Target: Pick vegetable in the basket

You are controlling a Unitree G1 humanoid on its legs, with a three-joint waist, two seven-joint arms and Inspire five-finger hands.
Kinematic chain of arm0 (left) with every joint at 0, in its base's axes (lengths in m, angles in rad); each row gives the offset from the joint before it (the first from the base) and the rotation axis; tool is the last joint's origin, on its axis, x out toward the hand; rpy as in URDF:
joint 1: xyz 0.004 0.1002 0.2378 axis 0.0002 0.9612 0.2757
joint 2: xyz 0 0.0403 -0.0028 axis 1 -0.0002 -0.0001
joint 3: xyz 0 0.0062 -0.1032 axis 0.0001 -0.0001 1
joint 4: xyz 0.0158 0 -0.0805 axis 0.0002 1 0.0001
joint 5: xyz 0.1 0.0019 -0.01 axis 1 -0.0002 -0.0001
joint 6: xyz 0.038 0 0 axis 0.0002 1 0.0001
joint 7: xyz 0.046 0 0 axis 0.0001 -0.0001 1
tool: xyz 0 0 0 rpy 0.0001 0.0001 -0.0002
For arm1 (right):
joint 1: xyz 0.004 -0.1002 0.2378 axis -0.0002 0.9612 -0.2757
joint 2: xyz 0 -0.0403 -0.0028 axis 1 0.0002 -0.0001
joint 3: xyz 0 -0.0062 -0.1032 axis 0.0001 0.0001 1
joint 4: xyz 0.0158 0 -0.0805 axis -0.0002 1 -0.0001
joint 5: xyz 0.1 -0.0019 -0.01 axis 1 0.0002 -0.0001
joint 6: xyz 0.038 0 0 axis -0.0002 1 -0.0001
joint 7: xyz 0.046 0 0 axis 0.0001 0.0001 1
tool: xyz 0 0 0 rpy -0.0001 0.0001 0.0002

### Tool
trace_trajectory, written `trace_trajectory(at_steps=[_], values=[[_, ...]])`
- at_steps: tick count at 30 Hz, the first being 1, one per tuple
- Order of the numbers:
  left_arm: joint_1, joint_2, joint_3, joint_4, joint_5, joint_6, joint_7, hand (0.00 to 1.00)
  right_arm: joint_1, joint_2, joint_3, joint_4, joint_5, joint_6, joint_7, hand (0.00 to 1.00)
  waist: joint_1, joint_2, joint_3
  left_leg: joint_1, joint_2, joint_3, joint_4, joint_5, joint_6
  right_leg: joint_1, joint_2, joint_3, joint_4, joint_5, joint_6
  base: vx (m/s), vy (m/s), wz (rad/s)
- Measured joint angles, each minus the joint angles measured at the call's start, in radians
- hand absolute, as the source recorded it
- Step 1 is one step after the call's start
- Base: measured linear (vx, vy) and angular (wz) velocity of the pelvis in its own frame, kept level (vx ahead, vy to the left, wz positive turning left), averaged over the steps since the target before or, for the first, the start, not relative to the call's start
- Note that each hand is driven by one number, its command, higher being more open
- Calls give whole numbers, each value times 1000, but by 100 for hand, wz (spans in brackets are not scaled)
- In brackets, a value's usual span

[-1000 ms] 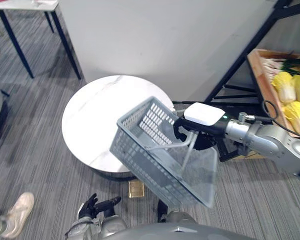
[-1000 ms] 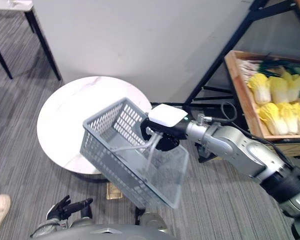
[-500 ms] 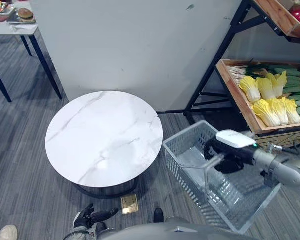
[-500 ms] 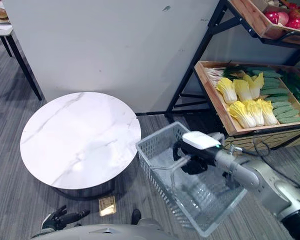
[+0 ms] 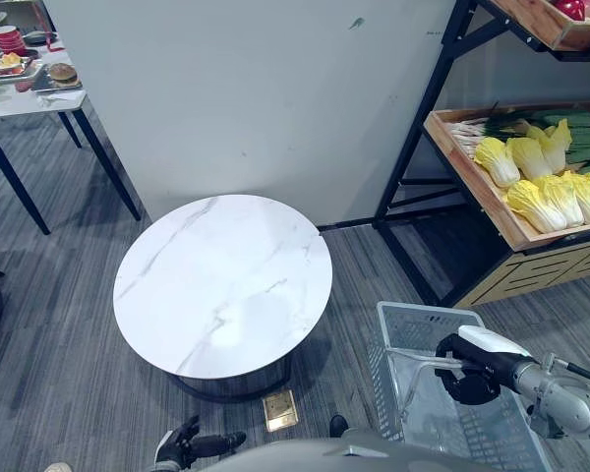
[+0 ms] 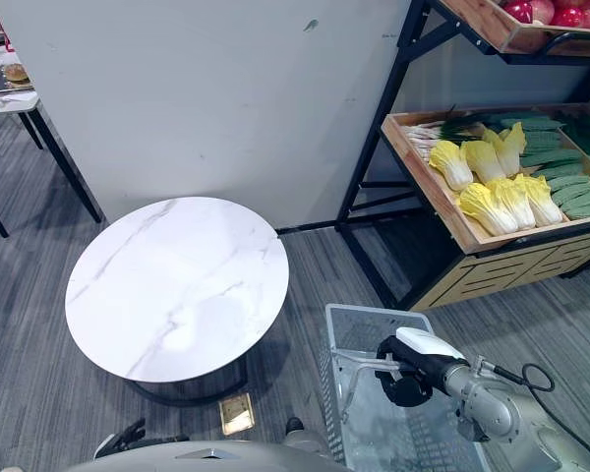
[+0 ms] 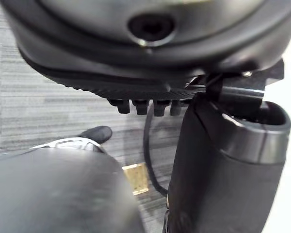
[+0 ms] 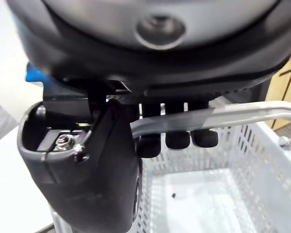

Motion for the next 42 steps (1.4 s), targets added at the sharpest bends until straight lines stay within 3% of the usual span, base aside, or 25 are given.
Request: trace_trajectory(at_steps=[7,12,14,16,17,18,21,26,31,34,36,37,38,39,40,41,42], values=[[5,0,3,-1,-1,-2,0,100,-11,47,7,4,-29,10,-9,0,28,-5,7,24,-11,48,1,-14,8,-4,-2,60,4,-2,5,9,17,-16],[10,3,23,-2,-1,-4,2,100,-45,51,-2,0,-33,10,-12,0,33,-33,26,91,-11,136,5,-44,0,-1,14,146,27,-11,18,53,34,-53],[15,4,54,-4,-6,-8,3,100,-55,63,-26,-1,-32,16,-13,0,29,-55,46,103,-5,167,51,-81,-2,-3,18,183,48,-20,21,53,30,-54],[15,5,93,-22,-14,-26,8,100,-86,90,-81,-11,-15,32,-23,0,23,-76,91,74,44,209,231,-186,-15,-2,30,231,81,-28,27,42,25,-66],[15,5,94,-27,-15,-28,13,100,-93,90,-99,-17,-13,38,-33,0,19,-73,103,58,66,213,291,-220,-16,-3,39,239,88,-29,30,-11,24,-51],[10,0,102,-39,-15,-30,19,100,-117,90,-139,-20,-13,54,-56,0,9,-61,124,23,119,215,420,-294,-21,-3,60,246,101,-33,35,-36,32,-33],[1,-13,133,-42,-18,-38,21,100,-128,90,-207,-20,-11,84,-85,0,9,-47,145,-11,187,207,562,-379,-18,-2,89,247,129,-43,28,-28,95,-11],[-3,-14,154,-67,-22,-45,21,100,-153,99,-273,-23,7,90,-110,0,-14,-50,192,-38,234,162,725,-485,2,-9,102,232,265,-131,40,29,158,15],[-5,-7,155,-72,10,-43,18,100,-104,216,-377,-62,7,112,-127,0,-27,-64,207,6,234,159,807,-555,11,2,96,242,394,-206,45,27,142,9],[-8,19,130,-72,68,-40,20,100,-32,286,-403,-111,12,115,-128,0,-44,-82,208,39,240,193,810,-578,14,2,107,271,398,-200,49,-48,104,-28],[-26,33,103,-71,76,-29,20,100,-39,320,-403,-111,13,116,-128,0,-43,-74,213,24,279,254,829,-588,20,-42,139,317,367,-130,62,-97,59,-103],[-42,46,78,-69,77,-20,16,100,-48,334,-401,-110,13,116,-128,0,-40,-64,213,4,302,306,833,-584,26,-85,158,308,333,-54,46,-134,60,-122],[-51,52,70,-71,76,-25,28,100,-55,338,-403,-110,19,116,-131,0,-44,-58,223,-10,311,346,822,-573,47,-108,144,199,274,20,7,-111,46,-111],[-58,55,70,-71,76,-25,32,100,-56,337,-405,-110,24,119,-132,0,-43,-53,233,-11,314,369,810,-562,67,-105,128,122,242,41,-25,-103,39,-73],[-72,57,69,-69,73,-25,37,100,-57,326,-405,-108,24,127,-136,0,-47,-49,244,-17,313,396,800,-553,83,-114,71,-70,298,1,-100,-77,51,-44],[-80,57,69,-67,72,-21,38,100,-58,321,-404,-107,23,134,-136,0,-45,-47,245,-19,313,412,794,-550,90,-115,35,-147,349,-27,-132,-107,116,-57],[-96,55,69,-56,60,-14,38,100,-87,314,-390,-99,22,143,-137,0,-39,-40,246,-18,313,444,773,-534,101,-115,-51,-261,494,-79,-166,-90,119,-57]])
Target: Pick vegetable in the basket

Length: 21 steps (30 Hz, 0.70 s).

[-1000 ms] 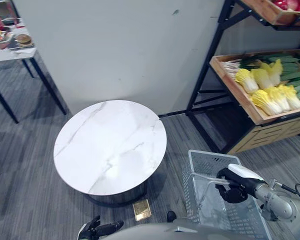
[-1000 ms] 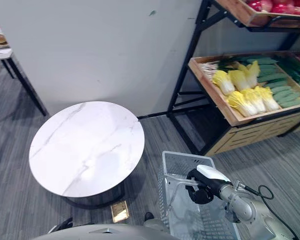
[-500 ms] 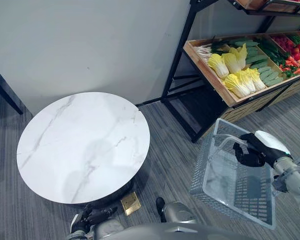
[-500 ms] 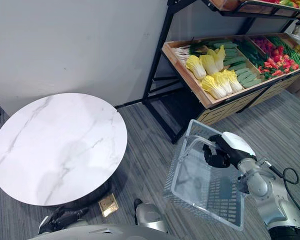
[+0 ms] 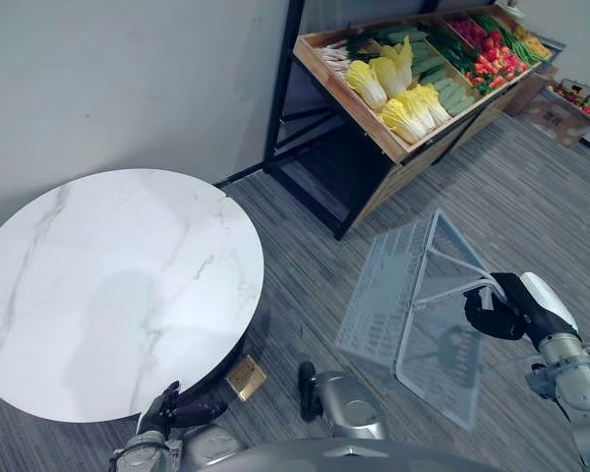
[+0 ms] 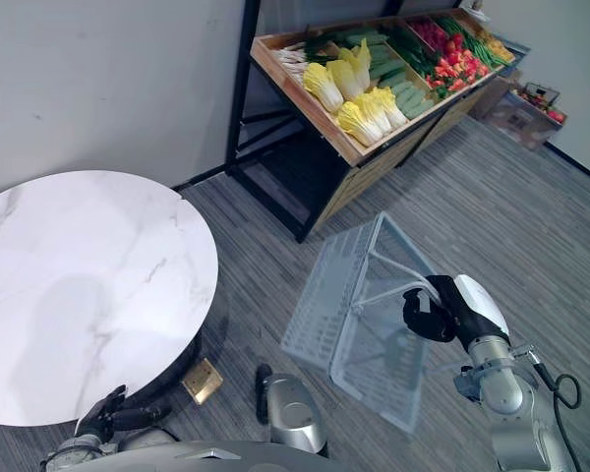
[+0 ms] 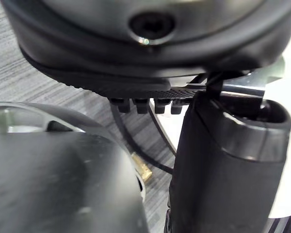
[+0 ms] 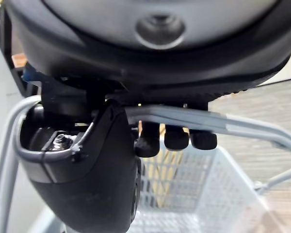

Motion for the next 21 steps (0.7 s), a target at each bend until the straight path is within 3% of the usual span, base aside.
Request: trace_trajectory(at_steps=[2,3,4,6,7,9,10,11,14,17,21], values=[[1,0,1,5,-24,1,0,100,-57,-9,31,3,-2,7,-4,0,8,1,-5,1,1,40,-26,26,4,14,-72,-53,109,-17,-17,-63,65,-71],[3,-1,11,4,-41,8,0,100,-102,-25,66,5,-2,6,-4,0,27,-4,-8,6,1,77,-43,50,7,44,-111,-81,143,-12,-18,-53,-16,-101],[16,-5,35,1,-45,12,1,100,-156,-63,119,13,-16,10,-4,0,47,-12,-19,7,9,117,-41,62,8,92,-134,-109,108,18,10,-73,-38,-113],[19,-35,98,11,-71,17,6,100,-249,-115,196,39,-14,12,-5,0,89,3,-29,12,16,180,-95,110,-1,118,-85,-192,-55,17,59,-91,-96,-112],[22,-53,122,12,-86,13,5,100,-288,-131,222,43,-8,6,-7,0,101,-2,-35,16,-7,213,-150,151,-5,129,-89,-252,-91,-9,100,-103,-127,-82],[31,-55,143,17,-112,14,6,100,-330,-134,251,45,-4,0,-8,0,115,-27,-51,19,-32,244,-176,182,-7,148,-96,-328,-157,-63,146,-78,-234,-48],[32,-70,174,18,-142,14,16,100,-375,-148,288,52,10,-6,-9,0,126,-21,-52,25,-23,263,-174,198,-14,171,-61,-347,-241,-77,147,-53,-338,-60],[38,-96,195,18,-162,14,27,100,-409,-163,329,59,24,-6,-9,0,135,15,-60,25,9,275,-174,222,-14,198,3,-340,-332,-23,129,-19,-295,-53],[58,-125,219,16,-199,-8,51,100,-440,-188,387,59,61,-26,-9,0,138,51,-73,27,83,279,-138,249,-17,275,131,-325,-544,62,87,-20,-303,-34],[65,-127,219,17,-222,-7,58,100,-438,-204,389,55,78,-28,-9,0,127,53,-74,39,97,279,-157,288,-31,286,166,-299,-584,72,71,-21,-177,-27],[84,-128,219,19,-221,8,57,100,-411,-214,373,44,78,-29,-9,0,108,55,-74,96,88,287,-180,324,-27,313,169,-254,-586,72,69,26,-13,-32]])
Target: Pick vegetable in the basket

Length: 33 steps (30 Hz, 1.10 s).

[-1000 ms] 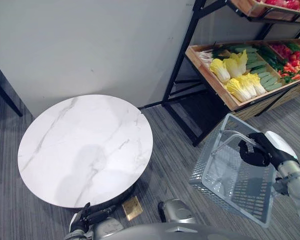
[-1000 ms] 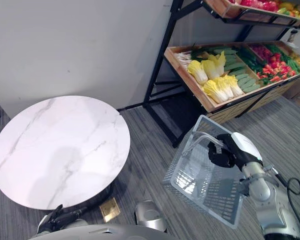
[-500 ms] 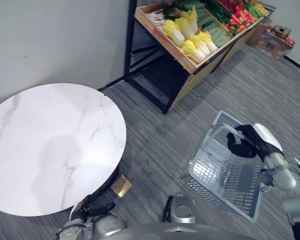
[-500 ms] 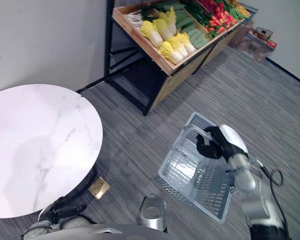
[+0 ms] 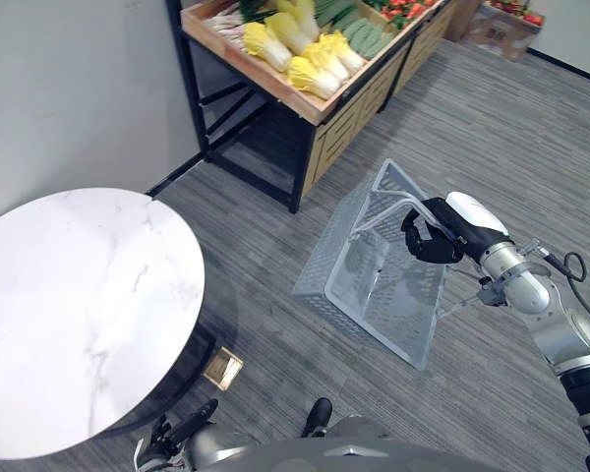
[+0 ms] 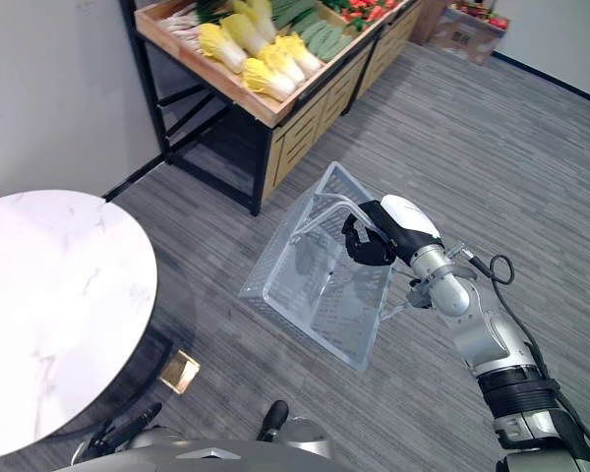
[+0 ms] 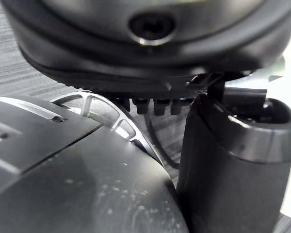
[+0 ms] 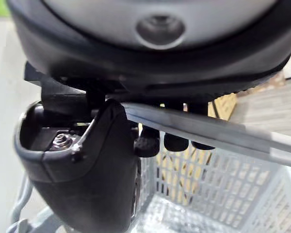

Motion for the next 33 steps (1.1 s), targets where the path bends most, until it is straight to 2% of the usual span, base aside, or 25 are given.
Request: trace_trajectory(at_steps=[2,5,6,7,8,9,10,11,13,14,15,17,20,21,25,29,33], values=[[5,0,-1,1,2,4,-2,100,26,0,-18,-7,0,-21,-2,0,-2,1,-2,24,-7,-41,1,10,-1,8,0,49,0,-4,-6,28,46,-63],[5,-2,-3,10,2,4,-5,100,40,0,-18,-7,-4,-29,-3,0,-12,6,-3,26,-13,-167,30,38,6,2,1,125,0,0,-17,30,40,-74],[5,-9,-2,14,-1,0,-6,100,40,0,-10,-4,-5,-29,-3,0,-5,11,-5,22,-16,-260,67,65,16,2,3,178,0,2,-24,23,27,-133],[6,-18,-2,13,-3,-3,-7,100,33,-1,9,-1,-5,-28,-3,0,8,19,-11,5,-34,-397,112,107,41,1,6,248,2,1,-36,21,37,-171],[7,-22,-3,14,-9,-9,-7,100,19,-6,37,0,-6,-28,-6,0,18,21,-14,-21,-68,-534,142,129,50,-8,3,305,9,-4,-47,34,101,-202],[9,-38,-12,15,-15,-18,-8,100,-6,-27,79,6,-16,-26,-15,0,31,31,-23,-41,-140,-694,153,49,32,-36,0,387,29,-8,-51,30,116,-191],[9,-44,-26,14,-15,-22,-13,100,-25,-40,108,16,-22,-25,-16,0,33,36,-26,-64,-199,-791,153,-16,32,-60,-6,439,46,-11,-56,22,127,-179],[9,-47,-36,10,-15,-25,-15,100,-30,-49,120,21,-21,-24,-16,0,35,39,-27,-83,-251,-868,136,-54,23,-73,-8,481,56,-11,-57,10,104,-128],[-32,-25,-17,21,-15,-3,-15,100,-39,-56,150,34,-18,-18,-16,0,34,46,-31,-93,-320,-943,24,-83,-10,-91,-3,548,60,-9,-59,11,159,-118],[-47,1,-27,31,-30,3,-14,100,-37,-64,156,33,-9,-18,-14,0,24,61,-39,-111,-343,-958,-114,-13,-19,-101,5,557,58,10,-39,0,162,-93],[-54,0,-36,33,-48,5,-14,100,-33,-65,154,33,-1,-17,-13,0,21,79,-47,-112,-344,-941,-170,-8,-11,-105,13,564,56,16,-28,27,166,-44],[-60,-30,-44,-33,-35,-65,18,100,26,-105,119,25,3,-26,-15,0,10,82,-52,-81,-374,-951,-314,7,-12,-135,-11,539,46,30,3,59,199,29],[-55,-94,-88,-79,-10,-76,36,100,87,-129,44,36,2,-29,-15,0,5,109,-56,-94,-401,-1000,-384,11,-17,-135,-32,488,3,49,27,25,173,63],[-38,-117,-110,-83,-5,-68,32,100,93,-129,41,39,1,-31,-15,0,8,111,-56,-95,-410,-1005,-384,13,-19,-131,-40,481,3,49,28,14,125,41],[-31,-98,-143,-90,3,-62,37,100,110,-125,38,39,0,-58,-23,0,11,112,-57,-71,-413,-997,-400,16,-19,-116,-40,486,3,49,29,-12,47,-1],[-30,-76,-203,-88,3,-62,30,100,142,-103,26,60,-4,-60,-23,0,1,95,-56,-43,-413,-976,-445,27,-38,-119,-38,510,0,53,35,-58,12,-16],[-36,-67,-244,-81,3,-63,17,100,155,-98,27,109,-8,-59,-23,0,1,94,-62,-46,-413,-957,-456,25,-45,-138,-38,532,0,60,44,-63,2,-17]])
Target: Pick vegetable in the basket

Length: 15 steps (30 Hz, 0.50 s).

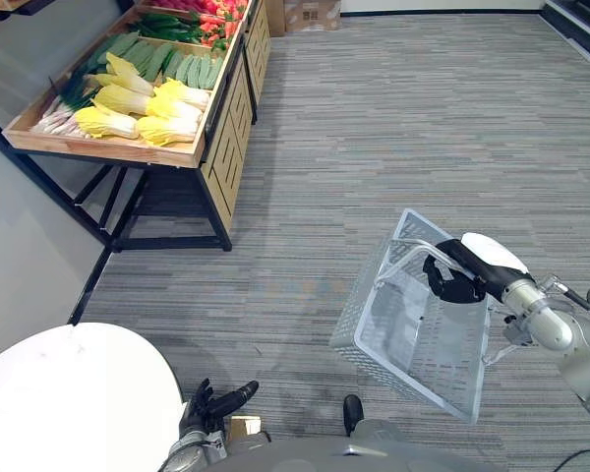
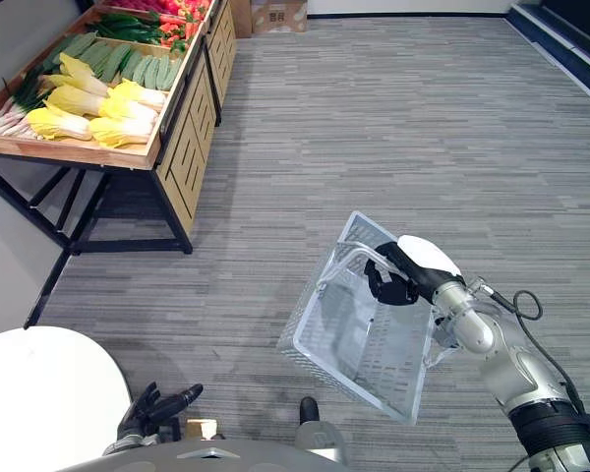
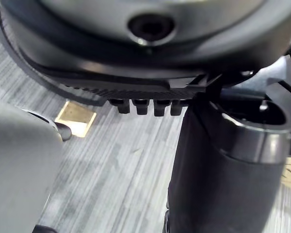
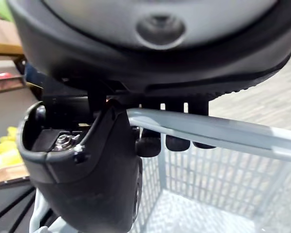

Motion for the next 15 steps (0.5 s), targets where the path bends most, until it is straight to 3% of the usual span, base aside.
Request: trace_trajectory(at_steps=[15], values=[[-9,44,4,30,5,-2,-20,100,4,0,66,67,0,1,26,0,1,-57,-32,3,-8,9,-1,-6,8,-5,2,7,0,6,0,3,16,-2]])
